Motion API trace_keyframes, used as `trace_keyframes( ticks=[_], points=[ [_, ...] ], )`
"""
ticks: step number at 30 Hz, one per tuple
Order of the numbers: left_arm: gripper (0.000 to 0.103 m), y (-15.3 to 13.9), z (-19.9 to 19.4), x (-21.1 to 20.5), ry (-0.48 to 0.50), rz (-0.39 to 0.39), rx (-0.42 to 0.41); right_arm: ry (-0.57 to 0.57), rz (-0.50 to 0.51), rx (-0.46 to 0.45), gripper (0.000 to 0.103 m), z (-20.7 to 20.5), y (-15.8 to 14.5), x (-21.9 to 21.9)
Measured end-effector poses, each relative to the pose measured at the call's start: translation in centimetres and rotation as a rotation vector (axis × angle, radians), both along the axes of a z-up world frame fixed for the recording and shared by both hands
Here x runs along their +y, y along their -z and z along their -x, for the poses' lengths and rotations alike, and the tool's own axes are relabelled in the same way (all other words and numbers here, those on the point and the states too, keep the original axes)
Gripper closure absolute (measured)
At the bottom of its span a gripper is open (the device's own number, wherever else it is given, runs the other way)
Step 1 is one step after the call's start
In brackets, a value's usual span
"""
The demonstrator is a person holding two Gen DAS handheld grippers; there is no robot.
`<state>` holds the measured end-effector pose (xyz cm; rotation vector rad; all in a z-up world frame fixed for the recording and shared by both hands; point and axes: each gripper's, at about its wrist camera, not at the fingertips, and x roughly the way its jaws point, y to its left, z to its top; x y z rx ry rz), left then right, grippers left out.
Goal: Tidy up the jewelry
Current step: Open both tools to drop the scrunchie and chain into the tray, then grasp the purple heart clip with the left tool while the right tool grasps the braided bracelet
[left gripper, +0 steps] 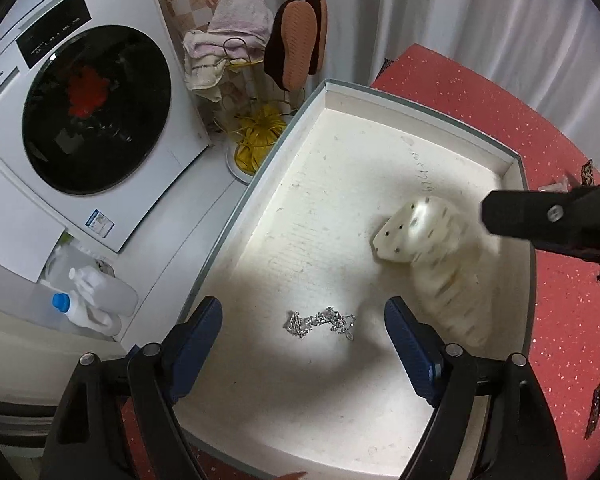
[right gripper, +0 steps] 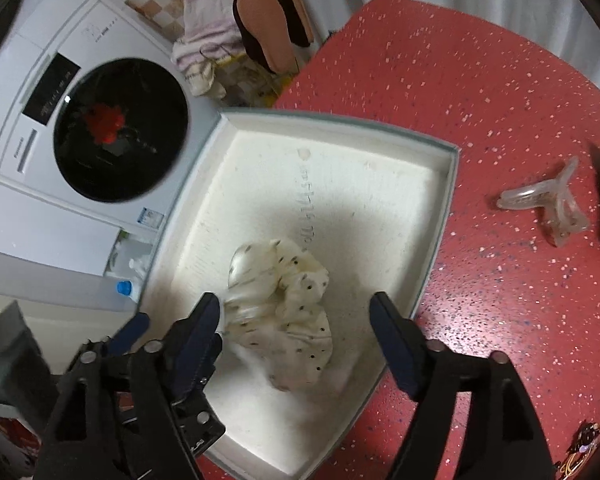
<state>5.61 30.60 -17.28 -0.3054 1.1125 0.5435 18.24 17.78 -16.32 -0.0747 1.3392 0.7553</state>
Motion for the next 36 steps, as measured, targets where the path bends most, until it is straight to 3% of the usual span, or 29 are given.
trace_keyframes(
  ticks=[1, 2, 5, 6, 7, 14, 26, 27, 36],
  points=[
    [0.001, -0.2, 0.1, -0.1, 0.0, -0.003, -0.001, 0.008, -0.006, -0.001, 0.022, 0.0, -0.4, -0.4],
    [0.0, -0.5, 0.4, -0.2, -0.004, -0.01, -0.008, 0.017, -0.012, -0.001, 0.022, 0.1, -0.7, -0.7],
    [0.0, -1.2, 0.8, -0.4, -0.003, -0.013, -0.016, 0.048, -0.023, 0.006, 0.02, 0.1, -1.4, -2.1],
    [0.0, -1.5, 0.9, -0.5, -0.004, -0.014, -0.015, 0.061, -0.026, 0.008, 0.01, 0.1, -1.5, -2.7],
    [0.0, -1.8, 1.1, -0.7, -0.004, -0.014, -0.016, 0.074, -0.031, 0.008, 0.007, 0.2, -1.7, -3.4],
    [0.0, -3.0, 1.7, -2.9, 0.035, 0.038, 0.01, 0.152, -0.023, 0.008, 0.007, 1.1, -2.8, -8.1],
    [0.0, -5.6, 0.7, -13.0, 0.251, 0.029, 0.028, 0.285, 0.023, -0.003, 0.006, 4.2, -3.6, -18.8],
    [0.0, -5.6, 0.4, -13.9, 0.27, 0.032, 0.03, 0.296, 0.023, -0.002, 0.0, 4.4, -3.7, -19.8],
    [0.0, -5.4, -1.0, -19.7, 0.394, 0.077, 0.05, 0.392, 0.06, -0.026, 0.0, 6.2, -4.3, -28.1]
  ],
)
